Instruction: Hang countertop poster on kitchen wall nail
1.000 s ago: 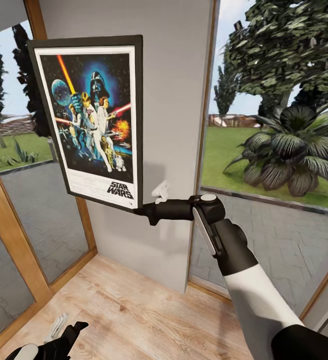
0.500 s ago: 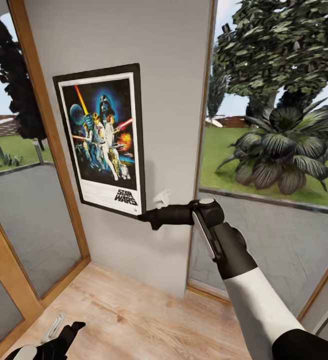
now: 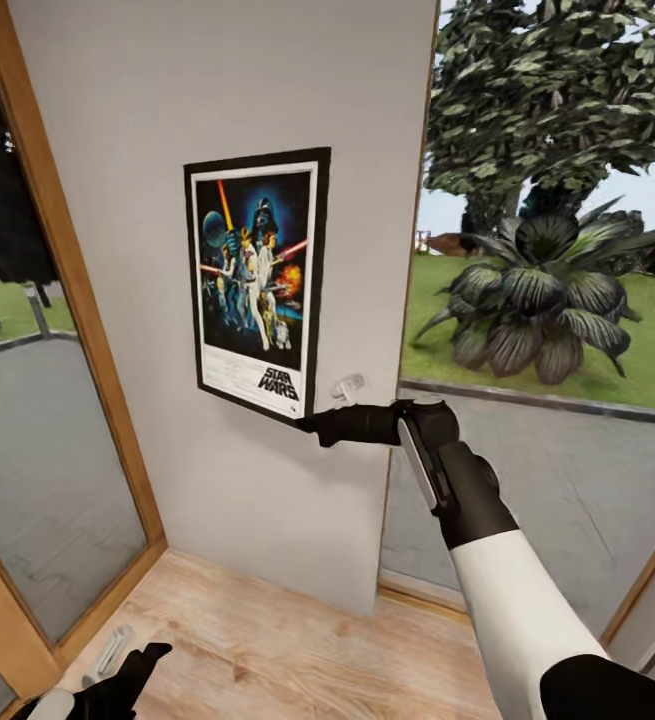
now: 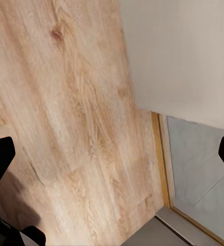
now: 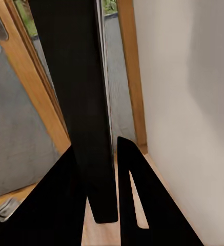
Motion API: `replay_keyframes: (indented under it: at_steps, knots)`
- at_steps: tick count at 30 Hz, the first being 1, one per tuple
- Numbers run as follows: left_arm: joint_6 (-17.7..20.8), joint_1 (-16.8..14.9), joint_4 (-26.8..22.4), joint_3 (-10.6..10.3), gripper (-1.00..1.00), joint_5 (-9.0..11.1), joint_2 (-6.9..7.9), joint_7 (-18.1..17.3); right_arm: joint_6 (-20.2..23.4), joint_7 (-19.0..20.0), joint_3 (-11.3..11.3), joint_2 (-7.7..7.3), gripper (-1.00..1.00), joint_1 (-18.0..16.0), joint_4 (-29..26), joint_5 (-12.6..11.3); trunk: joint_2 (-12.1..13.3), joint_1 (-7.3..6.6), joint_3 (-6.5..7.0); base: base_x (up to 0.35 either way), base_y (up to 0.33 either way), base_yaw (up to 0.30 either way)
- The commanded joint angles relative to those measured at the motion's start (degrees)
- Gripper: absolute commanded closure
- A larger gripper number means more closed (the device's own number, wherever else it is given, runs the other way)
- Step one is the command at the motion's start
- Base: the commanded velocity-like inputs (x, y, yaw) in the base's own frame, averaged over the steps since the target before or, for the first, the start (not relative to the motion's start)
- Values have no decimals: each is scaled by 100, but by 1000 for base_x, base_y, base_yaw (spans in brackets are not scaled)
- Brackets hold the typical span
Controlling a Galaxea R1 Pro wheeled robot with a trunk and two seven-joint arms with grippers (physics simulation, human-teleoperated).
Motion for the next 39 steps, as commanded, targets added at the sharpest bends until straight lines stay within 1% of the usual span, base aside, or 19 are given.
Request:
replay_keyframes:
  at_steps: [1, 4, 5, 6, 7, 8, 9, 11, 16, 19, 21, 23, 27, 33, 39]
  knots:
    - [24, 0, -7, 7, -100, 63, -1, 49, 10, 41, 0, 18, 100, -1, -2, 44, -5, 5, -3, 209, 296, -9]
    - [24, -4, -7, 4, -100, 73, -2, 45, -137, 65, 25, 54, 100, 7, 6, 47, -5, 5, -3, 205, 298, -5]
    - [24, -7, -7, 0, -100, 77, -3, 44, -437, 448, 38, 54, 100, 21, 10, 56, -5, 5, -3, 200, 301, -1]
    - [24, -8, -7, -1, -100, 78, -3, 43, -477, 587, 39, 54, 100, 22, 11, 62, -5, 5, -3, 200, 301, -1]
    - [24, -8, -7, -2, -100, 80, -3, 43, -534, 859, 36, 54, 100, 21, 22, 79, -5, 5, -3, 198, 302, -1]
    - [24, -9, -7, -3, -100, 81, -3, 43, -570, 1037, 33, 54, 100, 17, 44, 97, -5, 5, -3, 197, 302, 0]
    - [24, -9, -7, -2, -100, 81, -3, 43, -591, 1151, 24, 54, 100, 11, 61, 113, -5, 5, -3, 196, 303, 0]
    - [26, -9, -7, -4, -100, 79, -3, 43, -608, 1244, 5, 54, 100, 6, 82, 124, -5, 5, -3, 196, 303, 0]
    - [32, -16, -20, -24, -100, 38, -3, 31, -623, 1312, -28, 54, 100, -3, 218, 143, -5, 5, -3, 237, 257, 0]
    - [30, -17, -23, -29, -100, 28, -3, 27, -646, 1316, -34, 54, 100, -90, 695, 132, -5, 5, -3, 310, 121, 0]
    - [26, -18, -24, -31, -100, 23, -3, 26, -929, 1317, -47, 54, 100, -331, 1326, 120, -5, 5, -3, 333, 32, 0]
    - [25, -18, -24, -31, -100, 22, -3, 29, -1051, 1317, -50, 54, 100, -383, 1487, 115, -5, 5, -3, 338, 21, 0]
    - [25, -18, -24, -31, -100, 21, -5, 31, -1146, 1318, -57, 54, 100, -424, 1611, 101, -5, 5, -3, 340, 53, 0]
    - [24, -18, -32, -31, -100, 18, -11, 29, -1182, 1318, -72, 51, 100, -443, 1616, 85, -5, 5, -3, 341, 87, 0]
    - [24, -18, -51, -31, -100, 5, -29, 34, -1207, 1318, -32, 54, 100, -671, 1599, 134, -5, 5, -3, 95, 27, 0]
